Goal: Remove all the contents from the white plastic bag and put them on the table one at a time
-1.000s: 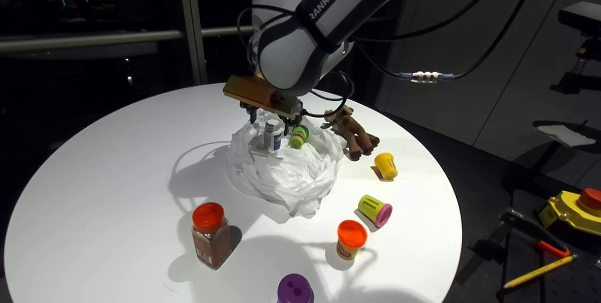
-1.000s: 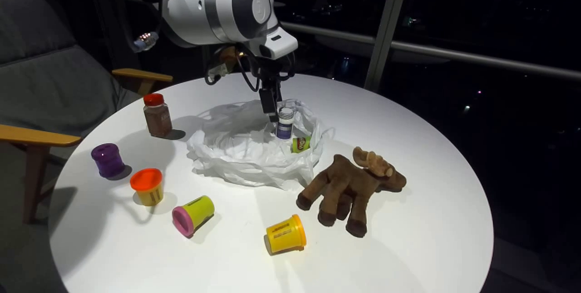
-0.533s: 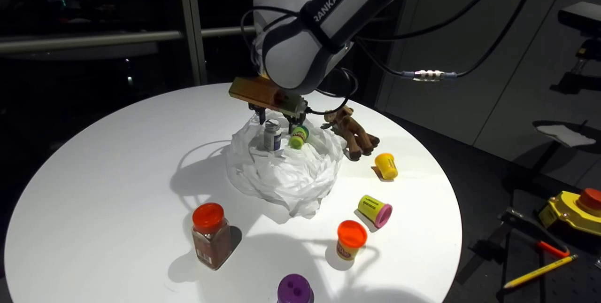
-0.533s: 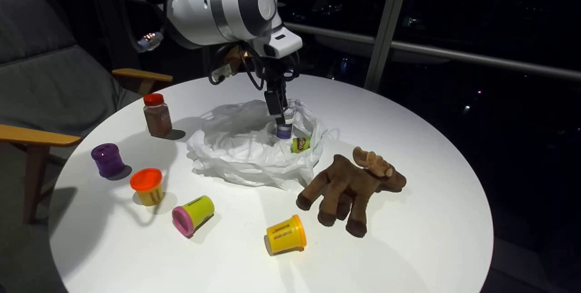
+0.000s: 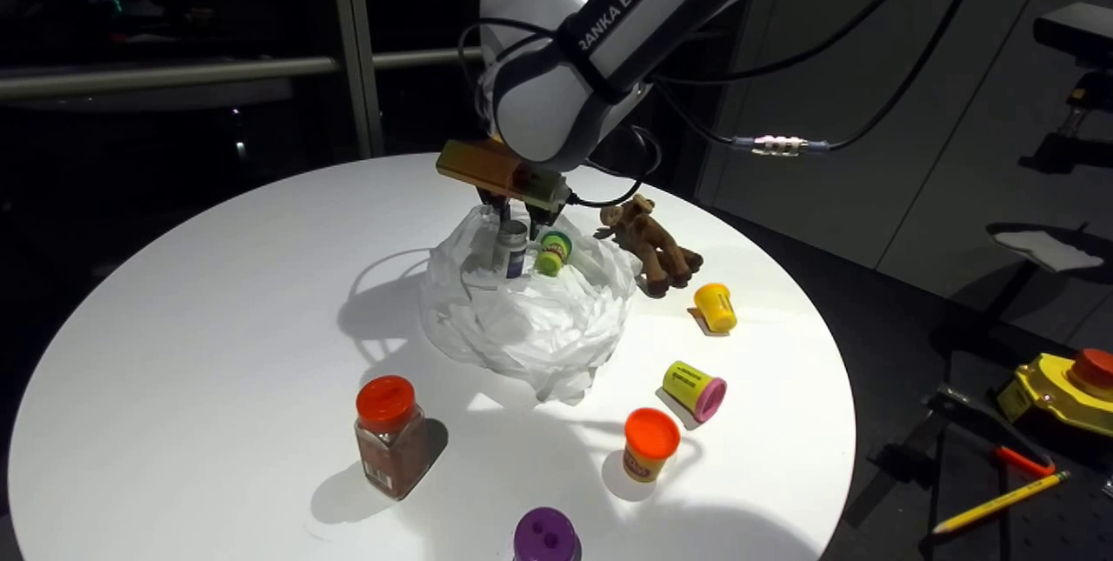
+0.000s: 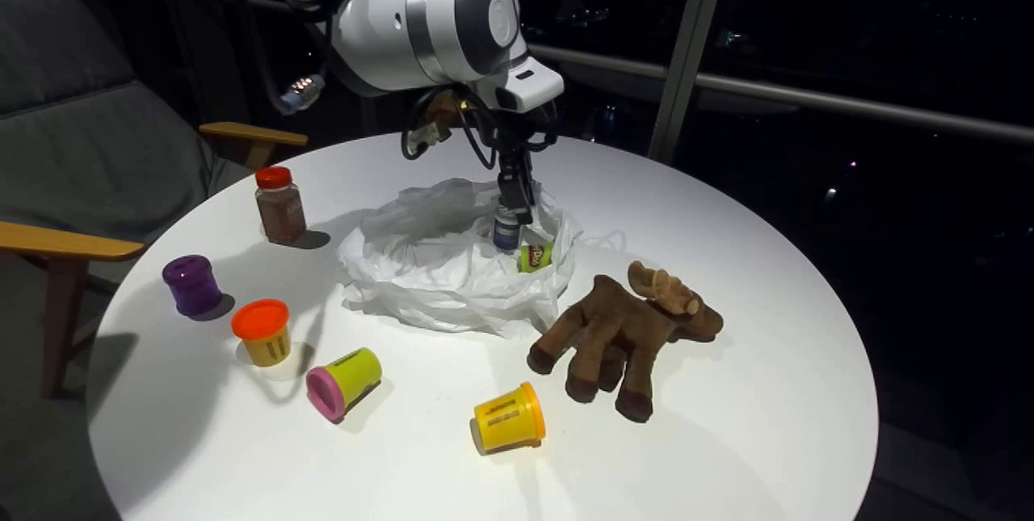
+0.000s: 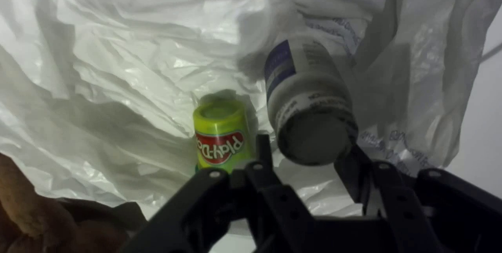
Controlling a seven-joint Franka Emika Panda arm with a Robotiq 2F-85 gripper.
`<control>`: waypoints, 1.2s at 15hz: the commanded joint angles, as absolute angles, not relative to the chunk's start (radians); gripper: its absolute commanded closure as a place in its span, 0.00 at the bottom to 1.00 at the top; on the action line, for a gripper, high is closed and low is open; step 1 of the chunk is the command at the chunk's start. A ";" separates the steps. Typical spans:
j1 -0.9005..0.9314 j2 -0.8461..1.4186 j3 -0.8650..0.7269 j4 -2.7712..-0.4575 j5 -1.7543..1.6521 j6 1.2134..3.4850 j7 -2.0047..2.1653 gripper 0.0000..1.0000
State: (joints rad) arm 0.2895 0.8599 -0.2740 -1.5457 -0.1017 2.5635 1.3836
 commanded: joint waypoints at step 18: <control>0.174 0.848 -0.136 -1.438 -0.080 2.403 1.076 0.00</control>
State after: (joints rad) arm 0.1802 0.8669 -0.1664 -1.4480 -0.0974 2.4417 1.1332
